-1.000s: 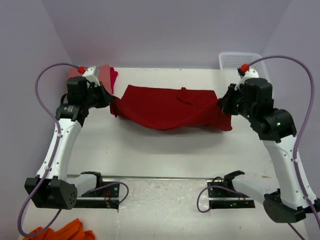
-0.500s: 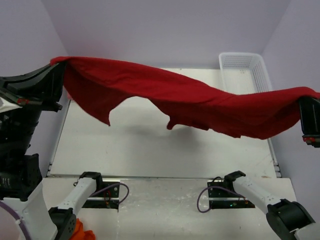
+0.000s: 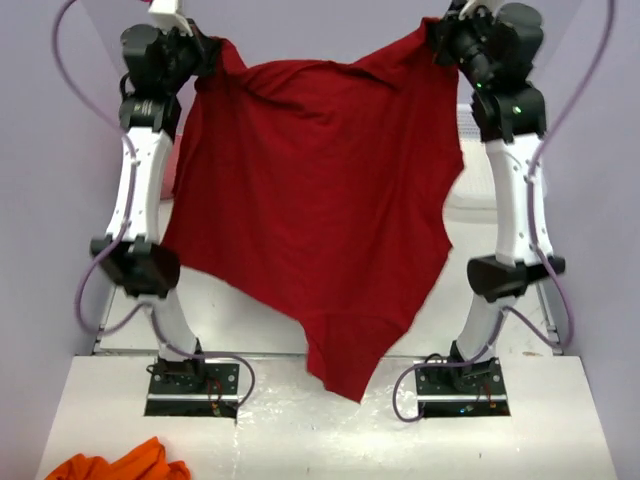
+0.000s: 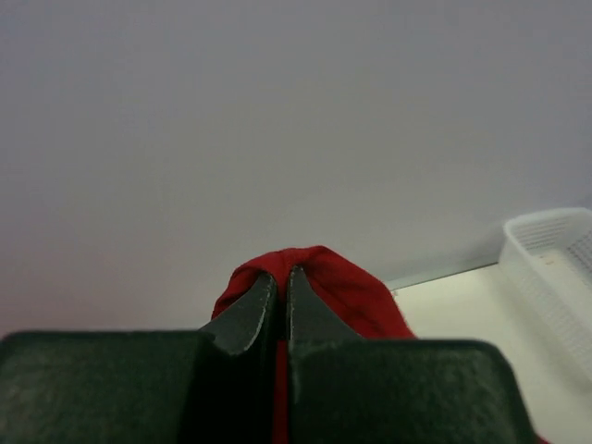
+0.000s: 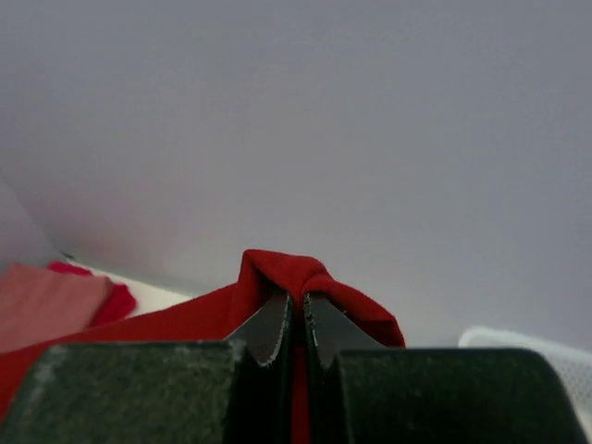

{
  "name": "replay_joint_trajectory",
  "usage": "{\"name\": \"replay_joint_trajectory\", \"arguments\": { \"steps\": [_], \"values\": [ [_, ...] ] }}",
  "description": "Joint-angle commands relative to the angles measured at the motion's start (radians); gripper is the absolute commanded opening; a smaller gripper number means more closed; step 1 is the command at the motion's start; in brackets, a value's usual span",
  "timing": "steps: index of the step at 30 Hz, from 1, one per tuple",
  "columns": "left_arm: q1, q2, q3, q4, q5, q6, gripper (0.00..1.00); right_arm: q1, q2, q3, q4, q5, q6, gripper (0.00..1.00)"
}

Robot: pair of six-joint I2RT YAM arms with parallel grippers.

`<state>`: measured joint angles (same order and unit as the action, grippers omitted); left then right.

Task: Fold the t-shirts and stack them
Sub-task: Flatten out the tshirt

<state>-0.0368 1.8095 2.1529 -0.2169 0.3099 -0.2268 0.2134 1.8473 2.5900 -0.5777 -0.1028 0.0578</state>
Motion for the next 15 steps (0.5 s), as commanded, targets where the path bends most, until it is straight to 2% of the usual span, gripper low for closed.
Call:
{"name": "replay_joint_trajectory", "arguments": {
  "steps": [1,3,7,15],
  "values": [
    [0.054,0.115,0.337,-0.013,0.026,0.015,0.0,-0.083,0.001,0.072,0.188,-0.021,-0.038,0.0],
    [0.095,0.189,0.383,0.035,0.055,-0.031,0.0,-0.111,0.015,0.084,0.2,-0.032,-0.036,0.0],
    [0.109,0.087,0.198,0.149,0.063,-0.036,0.0,-0.163,-0.043,0.053,0.208,-0.038,-0.033,0.0],
    [0.11,-0.088,0.041,0.119,0.083,-0.057,0.0,-0.172,-0.243,-0.123,0.162,-0.1,-0.006,0.0]
  ]
}}
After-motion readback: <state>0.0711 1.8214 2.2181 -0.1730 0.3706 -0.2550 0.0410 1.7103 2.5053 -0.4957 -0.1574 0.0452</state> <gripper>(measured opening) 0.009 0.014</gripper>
